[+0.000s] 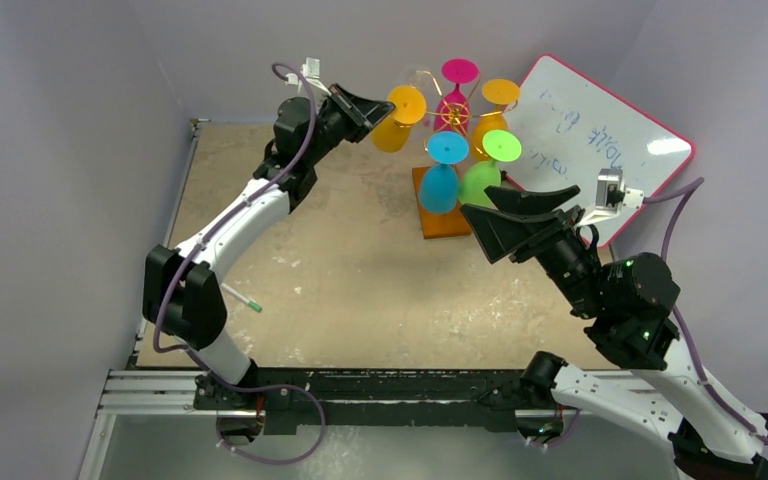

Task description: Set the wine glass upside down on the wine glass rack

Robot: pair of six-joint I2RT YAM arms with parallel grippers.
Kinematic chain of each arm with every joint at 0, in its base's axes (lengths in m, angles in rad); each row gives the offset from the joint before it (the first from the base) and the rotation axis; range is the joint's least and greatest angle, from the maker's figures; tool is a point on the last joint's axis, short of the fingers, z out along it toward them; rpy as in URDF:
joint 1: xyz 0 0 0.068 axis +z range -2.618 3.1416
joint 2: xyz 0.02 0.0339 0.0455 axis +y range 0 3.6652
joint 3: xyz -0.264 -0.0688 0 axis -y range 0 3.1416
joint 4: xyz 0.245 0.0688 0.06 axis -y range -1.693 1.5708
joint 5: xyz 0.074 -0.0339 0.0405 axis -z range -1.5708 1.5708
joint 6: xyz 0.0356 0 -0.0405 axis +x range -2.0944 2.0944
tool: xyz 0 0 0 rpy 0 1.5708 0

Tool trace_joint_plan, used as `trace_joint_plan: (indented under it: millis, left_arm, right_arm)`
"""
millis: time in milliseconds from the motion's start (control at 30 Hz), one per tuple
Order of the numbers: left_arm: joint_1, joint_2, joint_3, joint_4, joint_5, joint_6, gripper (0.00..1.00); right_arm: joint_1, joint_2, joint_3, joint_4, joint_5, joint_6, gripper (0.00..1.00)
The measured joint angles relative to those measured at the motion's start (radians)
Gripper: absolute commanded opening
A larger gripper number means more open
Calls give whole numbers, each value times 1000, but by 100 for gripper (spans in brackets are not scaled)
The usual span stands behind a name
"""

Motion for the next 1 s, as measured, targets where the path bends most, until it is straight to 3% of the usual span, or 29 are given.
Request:
trace_joint_plan:
  millis: [1000]
  left_arm:
    - [7, -62, -95, 0, 49, -91, 0]
  right_arm:
    - [0, 21, 0, -16, 0, -4, 100]
